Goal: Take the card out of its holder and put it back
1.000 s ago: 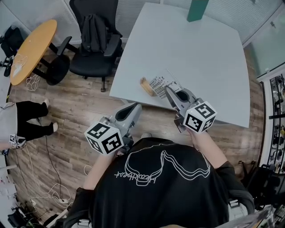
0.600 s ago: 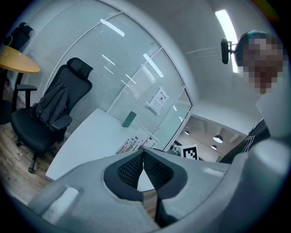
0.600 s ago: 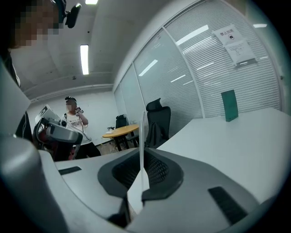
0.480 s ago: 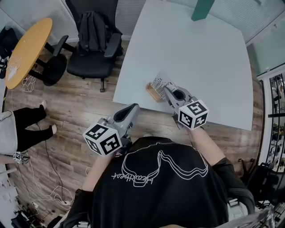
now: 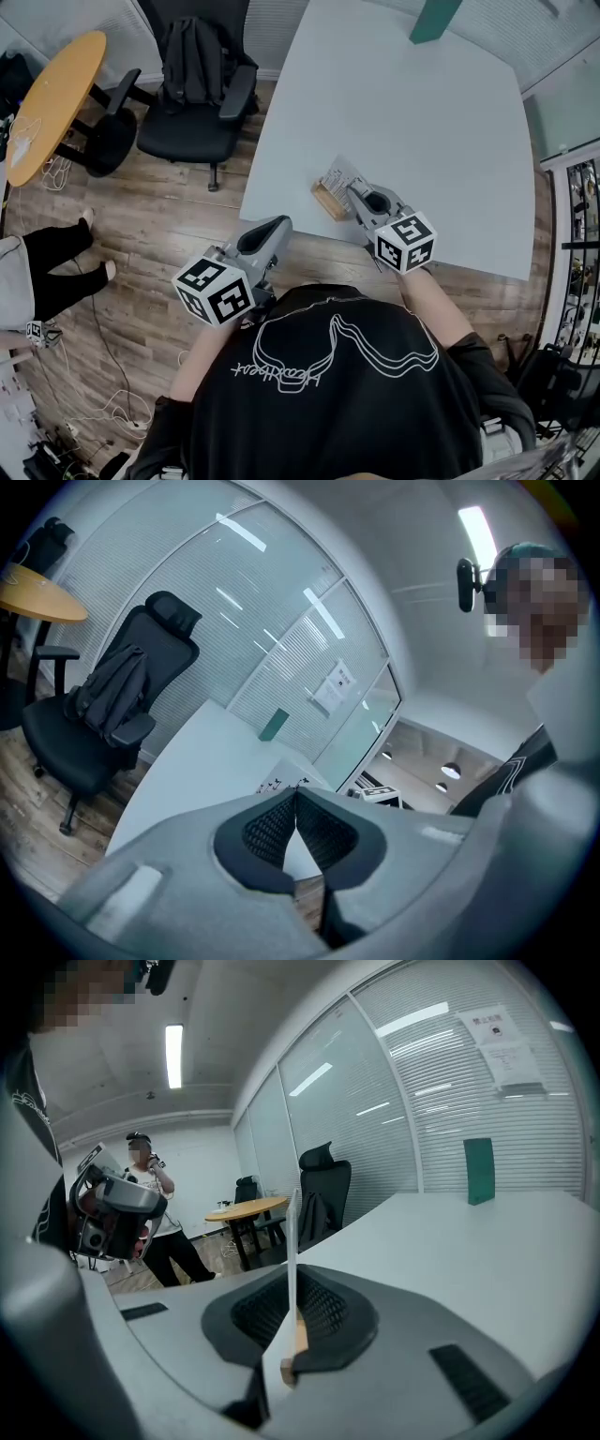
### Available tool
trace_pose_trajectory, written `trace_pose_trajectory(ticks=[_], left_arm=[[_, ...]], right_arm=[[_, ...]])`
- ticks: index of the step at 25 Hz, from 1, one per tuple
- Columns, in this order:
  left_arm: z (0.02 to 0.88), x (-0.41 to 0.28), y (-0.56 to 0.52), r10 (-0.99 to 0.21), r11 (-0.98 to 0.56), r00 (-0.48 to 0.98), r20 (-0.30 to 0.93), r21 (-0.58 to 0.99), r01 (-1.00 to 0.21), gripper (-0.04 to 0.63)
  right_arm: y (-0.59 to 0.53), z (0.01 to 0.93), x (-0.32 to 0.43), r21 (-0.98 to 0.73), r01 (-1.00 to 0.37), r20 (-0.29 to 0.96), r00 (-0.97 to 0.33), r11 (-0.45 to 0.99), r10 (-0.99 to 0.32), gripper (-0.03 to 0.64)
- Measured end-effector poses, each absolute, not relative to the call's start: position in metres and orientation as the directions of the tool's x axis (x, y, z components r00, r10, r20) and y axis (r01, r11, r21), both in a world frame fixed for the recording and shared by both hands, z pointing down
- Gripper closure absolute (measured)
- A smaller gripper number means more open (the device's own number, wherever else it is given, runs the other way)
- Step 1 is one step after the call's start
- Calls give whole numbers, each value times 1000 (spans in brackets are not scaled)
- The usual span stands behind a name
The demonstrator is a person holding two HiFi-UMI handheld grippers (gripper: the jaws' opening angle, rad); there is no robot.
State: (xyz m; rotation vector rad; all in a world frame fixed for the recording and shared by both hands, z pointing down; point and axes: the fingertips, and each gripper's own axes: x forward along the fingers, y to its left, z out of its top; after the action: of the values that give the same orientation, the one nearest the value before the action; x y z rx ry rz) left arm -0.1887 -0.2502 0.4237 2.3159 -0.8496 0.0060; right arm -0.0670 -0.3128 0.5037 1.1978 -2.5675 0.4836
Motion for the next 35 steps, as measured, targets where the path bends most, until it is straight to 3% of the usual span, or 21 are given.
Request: trace_pose_trajectory(ticks=[35], left_arm=[[446,-201,-261,-577,-532,778,250,607,-590,581]], right_arm=[[-311,556,-75,-217,-794,435,-599,567,-673,592]])
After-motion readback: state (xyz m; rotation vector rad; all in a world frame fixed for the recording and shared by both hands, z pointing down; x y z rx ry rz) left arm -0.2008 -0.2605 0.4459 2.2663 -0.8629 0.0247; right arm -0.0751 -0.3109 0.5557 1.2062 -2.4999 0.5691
